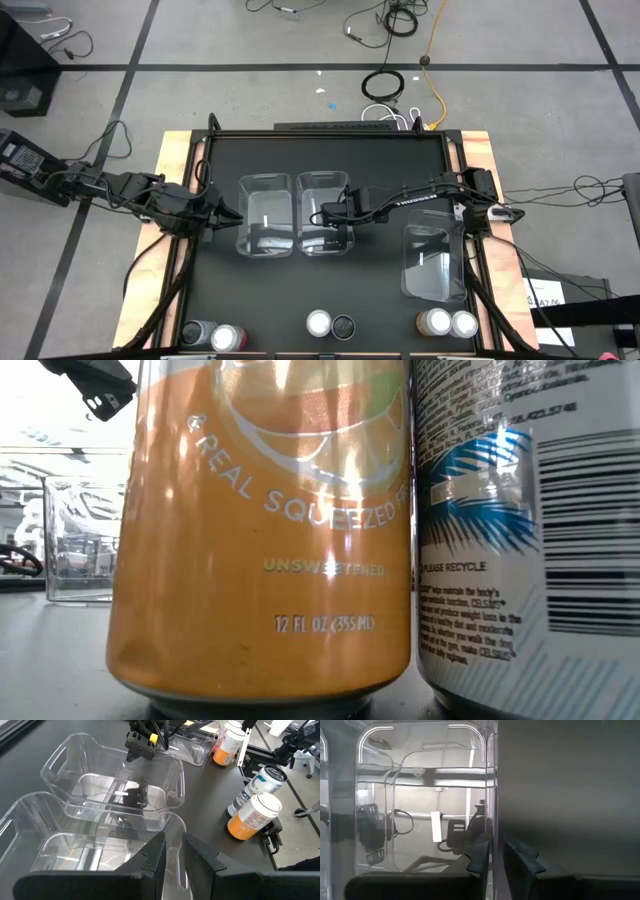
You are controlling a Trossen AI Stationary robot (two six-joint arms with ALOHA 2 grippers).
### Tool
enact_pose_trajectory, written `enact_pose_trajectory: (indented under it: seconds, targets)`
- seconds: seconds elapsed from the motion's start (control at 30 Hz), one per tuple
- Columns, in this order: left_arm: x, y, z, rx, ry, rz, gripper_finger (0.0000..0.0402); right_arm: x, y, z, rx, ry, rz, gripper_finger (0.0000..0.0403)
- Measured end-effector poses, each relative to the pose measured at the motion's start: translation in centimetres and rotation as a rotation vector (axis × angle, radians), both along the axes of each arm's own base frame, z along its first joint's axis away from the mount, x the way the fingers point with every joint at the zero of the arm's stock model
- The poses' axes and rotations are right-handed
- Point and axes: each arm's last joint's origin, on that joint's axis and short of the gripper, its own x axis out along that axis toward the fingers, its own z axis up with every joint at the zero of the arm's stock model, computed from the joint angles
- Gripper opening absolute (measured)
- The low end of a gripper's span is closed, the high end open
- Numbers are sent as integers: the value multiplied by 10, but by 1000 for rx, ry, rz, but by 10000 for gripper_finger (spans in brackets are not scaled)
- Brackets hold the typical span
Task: Sort soda cans
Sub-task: Adjust the top right transparent bin, then move the bottom right transparent bin to the middle right of the table
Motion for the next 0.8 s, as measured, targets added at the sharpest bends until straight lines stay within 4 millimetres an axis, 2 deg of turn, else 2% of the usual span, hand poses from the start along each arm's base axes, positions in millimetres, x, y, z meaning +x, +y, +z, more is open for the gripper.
enact_pose_trajectory:
  seconds: [0.2, 0.37, 0.6, 0.8]
  targets:
    - [0, 0, 0, 0, 0, 0, 73, -1, 0, 3, -2, 3, 17, 76]
    - [0, 0, 0, 0, 1, 0, 73, -7, -1, 17, -32, -12, 50, 88]
    - [0, 0, 0, 0, 3, 0, 73, -28, -3, 53, -69, -46, 94, 89]
    - [-1, 0, -2, 3, 18, 1, 73, -61, 6, 88, -68, -38, 133, 89]
